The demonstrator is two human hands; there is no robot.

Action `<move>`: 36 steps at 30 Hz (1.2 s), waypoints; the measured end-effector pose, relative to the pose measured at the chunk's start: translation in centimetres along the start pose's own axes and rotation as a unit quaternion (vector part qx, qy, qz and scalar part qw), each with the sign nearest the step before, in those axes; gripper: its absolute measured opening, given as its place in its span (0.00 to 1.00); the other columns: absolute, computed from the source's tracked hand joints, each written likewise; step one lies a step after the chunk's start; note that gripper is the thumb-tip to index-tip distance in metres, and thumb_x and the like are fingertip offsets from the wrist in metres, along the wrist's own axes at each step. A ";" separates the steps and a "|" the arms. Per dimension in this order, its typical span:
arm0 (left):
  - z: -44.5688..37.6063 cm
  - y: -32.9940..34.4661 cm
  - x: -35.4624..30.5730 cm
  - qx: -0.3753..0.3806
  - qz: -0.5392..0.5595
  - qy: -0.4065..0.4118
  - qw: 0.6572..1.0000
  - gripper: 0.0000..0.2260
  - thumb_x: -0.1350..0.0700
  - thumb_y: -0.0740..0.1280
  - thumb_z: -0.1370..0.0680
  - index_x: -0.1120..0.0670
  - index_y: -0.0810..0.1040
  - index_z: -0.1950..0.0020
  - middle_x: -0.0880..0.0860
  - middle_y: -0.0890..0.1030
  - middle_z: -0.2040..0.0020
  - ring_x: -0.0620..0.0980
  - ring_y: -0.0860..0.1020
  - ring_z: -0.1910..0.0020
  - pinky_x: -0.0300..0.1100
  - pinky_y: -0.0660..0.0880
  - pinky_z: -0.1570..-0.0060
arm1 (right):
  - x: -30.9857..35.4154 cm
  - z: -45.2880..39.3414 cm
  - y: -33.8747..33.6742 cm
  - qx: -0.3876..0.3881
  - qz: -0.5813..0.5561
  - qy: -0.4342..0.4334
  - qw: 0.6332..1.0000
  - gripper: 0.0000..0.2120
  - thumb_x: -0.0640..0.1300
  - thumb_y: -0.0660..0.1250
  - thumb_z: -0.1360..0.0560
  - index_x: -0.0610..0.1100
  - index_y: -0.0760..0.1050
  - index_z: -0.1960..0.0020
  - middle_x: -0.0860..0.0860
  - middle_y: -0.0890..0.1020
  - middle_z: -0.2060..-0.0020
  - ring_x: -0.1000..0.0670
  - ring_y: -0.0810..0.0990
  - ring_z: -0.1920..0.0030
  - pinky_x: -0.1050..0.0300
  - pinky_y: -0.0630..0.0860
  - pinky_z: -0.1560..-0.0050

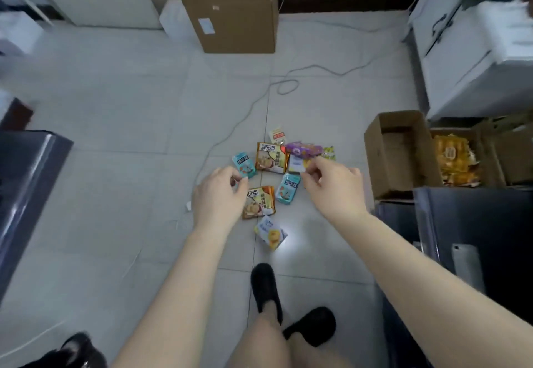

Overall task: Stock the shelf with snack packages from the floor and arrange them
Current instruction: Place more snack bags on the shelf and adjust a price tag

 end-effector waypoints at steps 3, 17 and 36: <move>-2.3 5.6 5.6 0.042 -0.008 -0.054 0.998 0.08 0.51 0.63 0.24 0.55 0.78 0.53 0.54 0.81 0.51 0.57 0.78 0.49 0.48 0.72 0.53 | -2.7 -2.3 8.3 0.067 -0.026 0.073 0.995 0.06 0.48 0.60 0.24 0.48 0.73 0.56 0.50 0.81 0.59 0.45 0.78 0.53 0.52 0.65 0.46; -12.9 46.9 32.9 0.123 0.051 -0.251 0.959 0.16 0.51 0.63 0.24 0.57 0.72 0.38 0.56 0.76 0.39 0.57 0.75 0.41 0.47 0.71 0.47 | -27.8 -11.6 52.1 0.108 -0.151 0.387 0.903 0.14 0.49 0.60 0.22 0.40 0.72 0.44 0.42 0.78 0.45 0.44 0.74 0.50 0.56 0.68 0.54; -19.1 53.1 37.9 0.010 0.066 -0.176 0.982 0.10 0.58 0.61 0.23 0.58 0.68 0.64 0.64 0.79 0.59 0.61 0.75 0.60 0.44 0.63 0.65 | -33.1 -16.1 60.4 0.041 -0.088 0.366 0.926 0.11 0.37 0.55 0.22 0.35 0.71 0.43 0.38 0.77 0.44 0.38 0.76 0.45 0.53 0.68 0.57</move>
Point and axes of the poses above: each hand's wrist, its own z-axis away from the middle knuckle, its own y-axis out of the palm, x = y × z, the point moved 9 cm from there along -z, towards the middle knuckle
